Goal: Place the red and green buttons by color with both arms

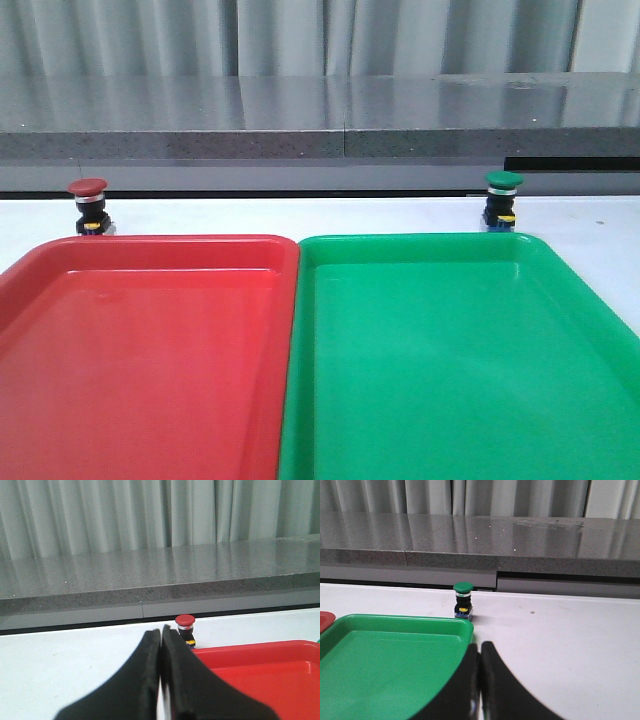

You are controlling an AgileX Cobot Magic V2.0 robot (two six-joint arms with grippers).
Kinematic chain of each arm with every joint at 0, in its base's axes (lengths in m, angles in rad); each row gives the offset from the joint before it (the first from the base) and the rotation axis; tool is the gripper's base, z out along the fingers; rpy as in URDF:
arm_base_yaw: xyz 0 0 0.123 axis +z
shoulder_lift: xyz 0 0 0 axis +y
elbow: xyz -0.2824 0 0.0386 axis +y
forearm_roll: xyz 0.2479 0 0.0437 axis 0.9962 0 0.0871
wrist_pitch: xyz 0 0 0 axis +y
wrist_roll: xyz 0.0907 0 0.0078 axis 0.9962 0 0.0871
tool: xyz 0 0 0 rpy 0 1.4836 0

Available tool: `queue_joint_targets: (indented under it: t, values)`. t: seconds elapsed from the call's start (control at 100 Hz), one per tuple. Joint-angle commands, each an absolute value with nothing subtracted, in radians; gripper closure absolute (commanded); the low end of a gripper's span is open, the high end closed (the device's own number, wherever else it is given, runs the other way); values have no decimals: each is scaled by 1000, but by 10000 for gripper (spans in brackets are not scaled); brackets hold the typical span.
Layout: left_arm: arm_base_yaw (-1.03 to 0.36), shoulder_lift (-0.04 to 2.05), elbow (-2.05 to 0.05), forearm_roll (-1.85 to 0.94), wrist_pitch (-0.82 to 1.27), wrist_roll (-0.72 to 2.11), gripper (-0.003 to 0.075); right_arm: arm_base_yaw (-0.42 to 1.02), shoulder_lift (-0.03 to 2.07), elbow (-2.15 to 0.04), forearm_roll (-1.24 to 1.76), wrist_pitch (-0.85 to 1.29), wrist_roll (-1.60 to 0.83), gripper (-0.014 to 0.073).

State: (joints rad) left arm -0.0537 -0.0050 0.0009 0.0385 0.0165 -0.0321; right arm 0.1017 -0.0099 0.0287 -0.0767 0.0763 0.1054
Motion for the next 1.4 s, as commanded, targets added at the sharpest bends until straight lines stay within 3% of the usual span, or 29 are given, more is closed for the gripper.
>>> queue_joint_targets:
  t: [0.0, 0.55, 0.86, 1.15, 1.39]
  values:
    - [-48, -38, 26, 31, -71, -38, 739, 99, -31, 13, -76, 0, 101, 660]
    - [-48, -29, -20, -15, -34, -38, 739, 99, -31, 13, -76, 0, 101, 660]
    - [-48, 150, -275, -61, 186, -39, 739, 99, -31, 13, -76, 0, 101, 660]
    - [-48, 435, -604, -84, 530, -39, 739, 99, -31, 13, -76, 0, 101, 660]
    - [-48, 578, -737, -89, 587, -39, 739, 99, -31, 13, -76, 0, 101, 660]
